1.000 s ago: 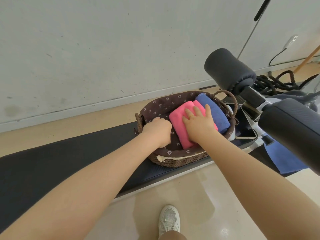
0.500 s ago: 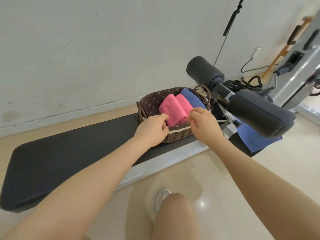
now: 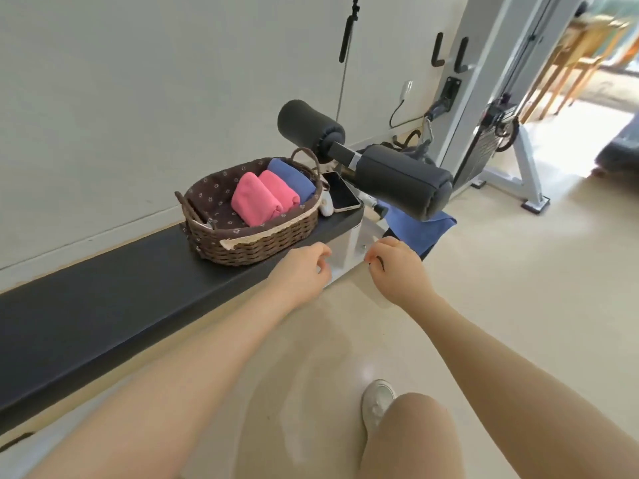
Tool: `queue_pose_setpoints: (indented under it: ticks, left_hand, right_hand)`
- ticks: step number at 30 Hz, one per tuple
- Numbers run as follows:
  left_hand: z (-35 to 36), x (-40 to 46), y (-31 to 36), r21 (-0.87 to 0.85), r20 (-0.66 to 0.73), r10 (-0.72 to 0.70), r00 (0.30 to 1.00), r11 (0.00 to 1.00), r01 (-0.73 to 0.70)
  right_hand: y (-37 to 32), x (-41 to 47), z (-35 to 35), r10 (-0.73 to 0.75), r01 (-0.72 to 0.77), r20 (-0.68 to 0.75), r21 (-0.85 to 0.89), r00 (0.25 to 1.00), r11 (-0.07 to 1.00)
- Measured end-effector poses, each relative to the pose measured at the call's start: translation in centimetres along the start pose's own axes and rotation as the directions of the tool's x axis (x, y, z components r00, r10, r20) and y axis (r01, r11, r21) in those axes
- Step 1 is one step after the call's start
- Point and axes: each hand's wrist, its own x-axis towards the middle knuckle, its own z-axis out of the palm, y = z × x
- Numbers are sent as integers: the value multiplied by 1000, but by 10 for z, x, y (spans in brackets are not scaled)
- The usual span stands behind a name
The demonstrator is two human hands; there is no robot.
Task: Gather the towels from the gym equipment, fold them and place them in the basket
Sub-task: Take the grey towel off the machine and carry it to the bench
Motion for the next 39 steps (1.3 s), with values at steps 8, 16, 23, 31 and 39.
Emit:
queue_pose_setpoints:
  ticks: [8,16,23,31,39]
  left_hand:
    - [96,117,57,-4,142,-1,990,1000,2]
    - [209,241,65,35,308,-4,951,999,-7]
    - [275,318,57,34,288,20,958,999,-31]
    - [287,349,49,33,254,33,967,999,-43]
    - [273,307,57,-68,215,58,975,997,-44]
  right_hand:
    - [140,43,-5,356,-346,-34,164,934,924]
    - [294,122,60,521,-534,120,241,845,811]
    - [367,191,110,550,-585,235,500,801,639]
    - [392,234,148,612,-547,167,664,773,510]
    - [337,175,100,722,-296,55,931,690,212]
